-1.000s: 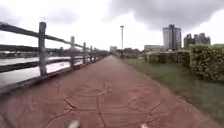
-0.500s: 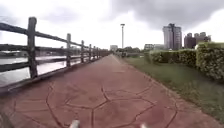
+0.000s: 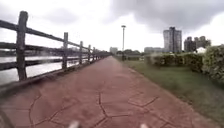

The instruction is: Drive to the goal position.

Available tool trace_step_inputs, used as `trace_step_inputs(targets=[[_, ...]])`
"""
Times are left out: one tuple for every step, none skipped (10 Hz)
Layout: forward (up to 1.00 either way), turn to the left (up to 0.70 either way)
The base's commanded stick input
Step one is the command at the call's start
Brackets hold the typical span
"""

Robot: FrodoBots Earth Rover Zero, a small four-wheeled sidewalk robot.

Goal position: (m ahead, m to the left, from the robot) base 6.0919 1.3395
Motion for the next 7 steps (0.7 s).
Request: trace_step_inputs(targets=[[0.7,0.0],[0.7,0.0],[0.7,0.0],[0.7,0.0],[0.7,0.0],[0.7,0.02],[0.7,0.05]])
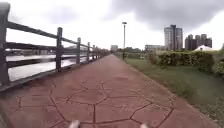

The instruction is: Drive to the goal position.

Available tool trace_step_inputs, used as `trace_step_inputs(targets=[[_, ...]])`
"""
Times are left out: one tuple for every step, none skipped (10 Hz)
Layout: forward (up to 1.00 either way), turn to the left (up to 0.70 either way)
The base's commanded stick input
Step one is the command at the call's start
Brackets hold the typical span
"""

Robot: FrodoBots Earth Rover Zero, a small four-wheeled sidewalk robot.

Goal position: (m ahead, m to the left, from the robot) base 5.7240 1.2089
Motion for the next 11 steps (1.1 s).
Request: trace_step_inputs(targets=[[0.7,0.07],[0.7,0.12],[0.7,0.04],[0.7,0.02],[0.7,0.0],[0.7,0.0],[0.7,0.0],[0.7,0.0],[0.7,0.0],[0.7,0.0],[0.7,0.0]])
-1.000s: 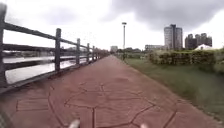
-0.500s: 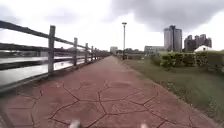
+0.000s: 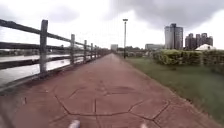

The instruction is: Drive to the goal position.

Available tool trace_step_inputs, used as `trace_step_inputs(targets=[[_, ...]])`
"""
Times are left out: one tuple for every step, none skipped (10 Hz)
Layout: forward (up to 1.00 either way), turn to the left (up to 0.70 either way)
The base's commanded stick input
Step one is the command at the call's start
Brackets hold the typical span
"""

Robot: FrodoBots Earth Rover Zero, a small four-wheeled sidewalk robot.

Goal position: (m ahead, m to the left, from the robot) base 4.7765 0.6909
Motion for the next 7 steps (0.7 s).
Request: trace_step_inputs(targets=[[0.7,0.02],[0.7,0.02],[0.7,0.02],[0.7,0.03],[0.7,0.03],[0.7,0.04],[0.7,0.04]])
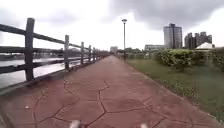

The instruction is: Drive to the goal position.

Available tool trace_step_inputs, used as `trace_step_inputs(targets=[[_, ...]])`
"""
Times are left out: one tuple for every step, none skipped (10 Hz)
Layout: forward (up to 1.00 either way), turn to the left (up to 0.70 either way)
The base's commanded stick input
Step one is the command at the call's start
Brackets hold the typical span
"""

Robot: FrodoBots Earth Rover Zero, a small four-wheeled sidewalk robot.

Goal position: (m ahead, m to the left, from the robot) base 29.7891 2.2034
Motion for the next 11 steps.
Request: trace_step_inputs(targets=[[0.7,0.04],[0.7,0.04],[0.7,0.04],[0.7,0.04],[0.7,0.03],[0.7,0.03],[0.7,0.03],[0.7,0.03],[0.7,0.03],[0.7,0.04],[0.7,0.04]])
